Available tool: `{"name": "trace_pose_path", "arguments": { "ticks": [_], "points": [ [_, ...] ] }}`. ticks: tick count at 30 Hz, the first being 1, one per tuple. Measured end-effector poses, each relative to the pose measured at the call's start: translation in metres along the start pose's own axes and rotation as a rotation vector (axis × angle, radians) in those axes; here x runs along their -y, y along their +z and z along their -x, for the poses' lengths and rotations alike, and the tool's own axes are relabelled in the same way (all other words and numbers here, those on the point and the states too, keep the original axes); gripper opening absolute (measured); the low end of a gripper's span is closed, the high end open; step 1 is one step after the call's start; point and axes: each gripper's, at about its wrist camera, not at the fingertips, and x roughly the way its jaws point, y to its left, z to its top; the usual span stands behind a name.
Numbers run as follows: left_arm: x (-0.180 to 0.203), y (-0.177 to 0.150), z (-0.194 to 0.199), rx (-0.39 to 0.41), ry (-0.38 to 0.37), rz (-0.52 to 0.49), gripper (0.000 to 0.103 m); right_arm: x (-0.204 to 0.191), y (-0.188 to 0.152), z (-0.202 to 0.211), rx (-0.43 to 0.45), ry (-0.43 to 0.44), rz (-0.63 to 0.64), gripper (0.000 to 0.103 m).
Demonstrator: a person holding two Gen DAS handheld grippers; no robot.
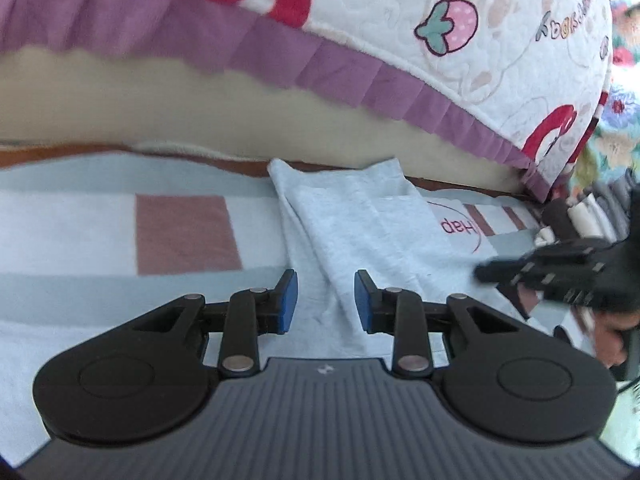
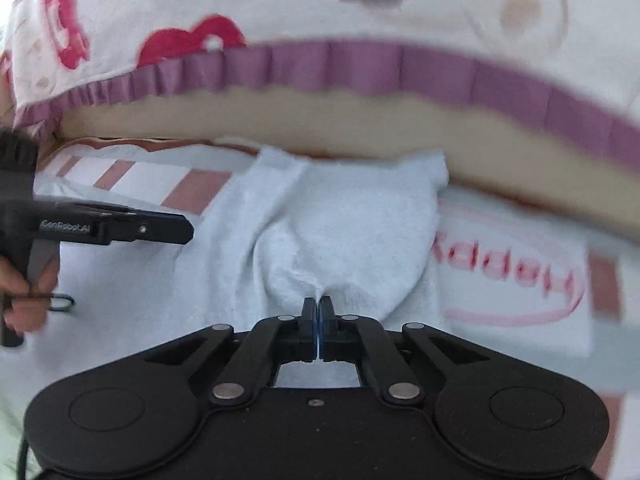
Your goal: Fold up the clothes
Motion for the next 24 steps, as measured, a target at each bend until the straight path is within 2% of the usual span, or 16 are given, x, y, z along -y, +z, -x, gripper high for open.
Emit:
{"name": "trace_pose_path", "arguments": {
  "ticks": [4, 8, 11, 13, 15, 17, 19, 20, 21, 23, 24],
  "points": [
    [-0.005, 0.008, 0.008, 0.013, -0.002, 0.009, 0.030, 0.017, -0.005, 0.025, 0.047, -0.019, -0.153, 0.002],
    [-0.006, 0.013, 0.017, 0.032, 0.005, -0.016, 0.031, 0.051, -0.025, 0.012, -0.049, -0.076, -0.405, 0.002],
    [-0.005, 0.014, 0.019, 0.025, 0.001, -0.027, 0.031, 0.063, -0.042, 0.009, -0.083, -0.096, -0.524, 0.002],
    [-0.004, 0.015, 0.020, 0.022, -0.025, -0.038, 0.032, 0.056, -0.045, 0.012, -0.086, -0.105, -0.520, 0.002],
    [-0.001, 0.018, 0.014, -0.008, -0.071, -0.048, 0.033, 0.047, -0.043, 0.013, -0.108, -0.146, -0.461, 0.002],
    [0.005, 0.021, 0.006, -0.043, -0.094, -0.066, 0.033, 0.041, -0.036, 0.010, -0.136, -0.239, -0.368, 0.001],
    [0.011, 0.021, -0.004, -0.063, -0.113, -0.083, 0.033, 0.044, -0.031, 0.011, -0.125, -0.318, -0.312, 0.002],
    [0.013, 0.020, -0.011, -0.083, -0.131, -0.085, 0.034, 0.049, -0.029, 0.013, -0.108, -0.304, -0.333, 0.003],
    [0.014, 0.018, -0.017, -0.103, -0.131, -0.082, 0.035, 0.056, -0.027, 0.017, -0.074, -0.249, -0.383, 0.009],
    [0.015, 0.014, -0.028, -0.134, -0.122, -0.082, 0.037, 0.073, -0.023, 0.017, -0.007, -0.085, -0.530, 0.014],
    [0.015, 0.012, -0.032, -0.146, -0.113, -0.085, 0.037, 0.081, -0.023, 0.013, 0.008, -0.016, -0.594, 0.033]
  ]
}}
